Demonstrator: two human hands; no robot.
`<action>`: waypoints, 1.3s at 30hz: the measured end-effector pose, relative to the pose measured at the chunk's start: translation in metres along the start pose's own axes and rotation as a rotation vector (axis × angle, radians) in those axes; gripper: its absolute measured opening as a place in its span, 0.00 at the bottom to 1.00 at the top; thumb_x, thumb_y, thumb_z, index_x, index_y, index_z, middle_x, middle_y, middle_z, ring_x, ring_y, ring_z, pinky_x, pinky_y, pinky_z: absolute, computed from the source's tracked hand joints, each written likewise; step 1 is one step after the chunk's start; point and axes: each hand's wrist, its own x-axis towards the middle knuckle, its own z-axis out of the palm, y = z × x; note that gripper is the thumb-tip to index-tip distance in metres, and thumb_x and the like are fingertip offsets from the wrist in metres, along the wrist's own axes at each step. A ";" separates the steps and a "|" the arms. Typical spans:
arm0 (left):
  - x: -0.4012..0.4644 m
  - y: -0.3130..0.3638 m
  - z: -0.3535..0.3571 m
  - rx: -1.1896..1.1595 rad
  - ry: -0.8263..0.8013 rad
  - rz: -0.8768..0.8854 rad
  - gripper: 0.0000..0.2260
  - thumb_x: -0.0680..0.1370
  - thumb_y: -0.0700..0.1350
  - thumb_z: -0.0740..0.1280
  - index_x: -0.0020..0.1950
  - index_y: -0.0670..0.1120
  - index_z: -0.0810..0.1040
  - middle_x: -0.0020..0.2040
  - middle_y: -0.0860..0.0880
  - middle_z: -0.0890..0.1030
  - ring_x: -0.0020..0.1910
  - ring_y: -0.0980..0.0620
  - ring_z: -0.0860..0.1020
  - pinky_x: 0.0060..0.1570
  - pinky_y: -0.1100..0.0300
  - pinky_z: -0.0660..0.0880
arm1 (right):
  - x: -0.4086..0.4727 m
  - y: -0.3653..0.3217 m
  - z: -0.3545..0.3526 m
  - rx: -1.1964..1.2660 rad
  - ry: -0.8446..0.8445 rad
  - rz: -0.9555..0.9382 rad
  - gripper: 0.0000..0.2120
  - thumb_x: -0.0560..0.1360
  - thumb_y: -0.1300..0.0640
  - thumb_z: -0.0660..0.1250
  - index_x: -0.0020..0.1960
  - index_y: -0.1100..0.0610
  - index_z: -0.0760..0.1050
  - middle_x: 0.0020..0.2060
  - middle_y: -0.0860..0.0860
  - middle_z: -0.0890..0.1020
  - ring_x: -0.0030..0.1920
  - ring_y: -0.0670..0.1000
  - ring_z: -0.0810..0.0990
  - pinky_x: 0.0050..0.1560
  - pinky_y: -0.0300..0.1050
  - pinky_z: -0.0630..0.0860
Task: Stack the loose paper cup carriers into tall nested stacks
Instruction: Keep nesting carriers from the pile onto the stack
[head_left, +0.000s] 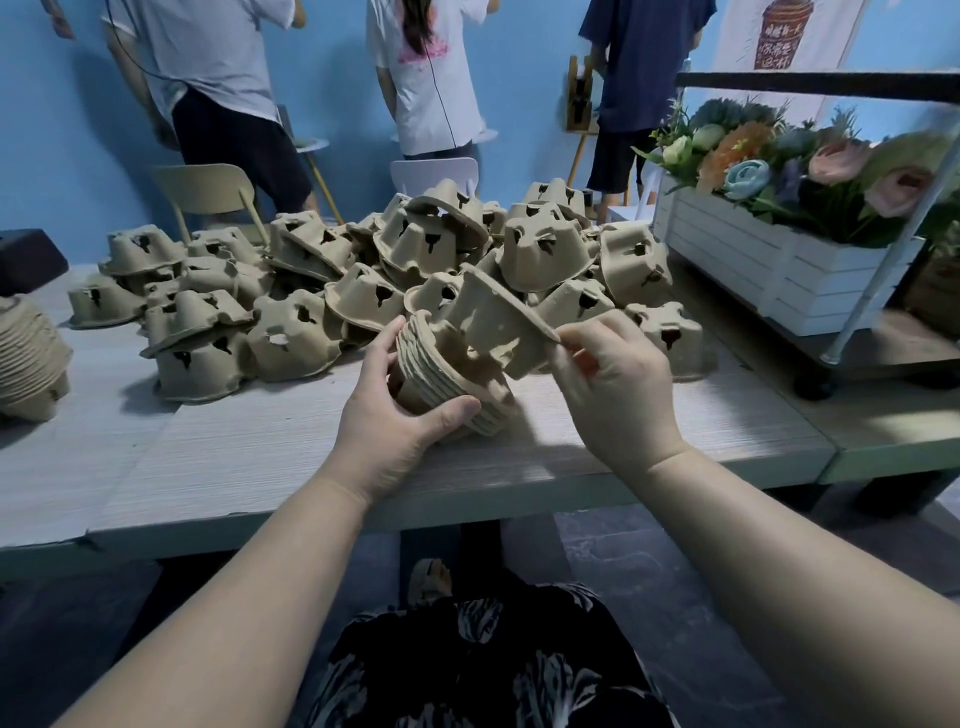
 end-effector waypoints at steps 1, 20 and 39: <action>0.000 0.000 0.000 0.003 0.005 0.003 0.49 0.58 0.56 0.79 0.75 0.56 0.61 0.63 0.65 0.71 0.59 0.77 0.69 0.56 0.80 0.65 | -0.002 -0.001 0.002 0.001 -0.022 -0.018 0.06 0.74 0.57 0.68 0.43 0.58 0.81 0.38 0.51 0.79 0.34 0.49 0.76 0.36 0.45 0.75; 0.011 0.001 0.003 0.016 0.042 0.018 0.38 0.56 0.65 0.77 0.62 0.72 0.64 0.68 0.54 0.73 0.67 0.57 0.72 0.70 0.51 0.69 | -0.002 -0.006 0.003 0.115 -0.483 -0.100 0.16 0.75 0.46 0.59 0.51 0.54 0.81 0.41 0.48 0.81 0.41 0.47 0.77 0.42 0.45 0.76; 0.025 -0.014 0.009 -0.041 0.128 -0.006 0.42 0.53 0.71 0.77 0.64 0.72 0.63 0.70 0.53 0.71 0.69 0.56 0.70 0.71 0.49 0.67 | 0.113 0.038 0.040 -0.273 -0.445 0.218 0.22 0.75 0.54 0.67 0.68 0.53 0.68 0.64 0.54 0.71 0.65 0.56 0.66 0.62 0.47 0.64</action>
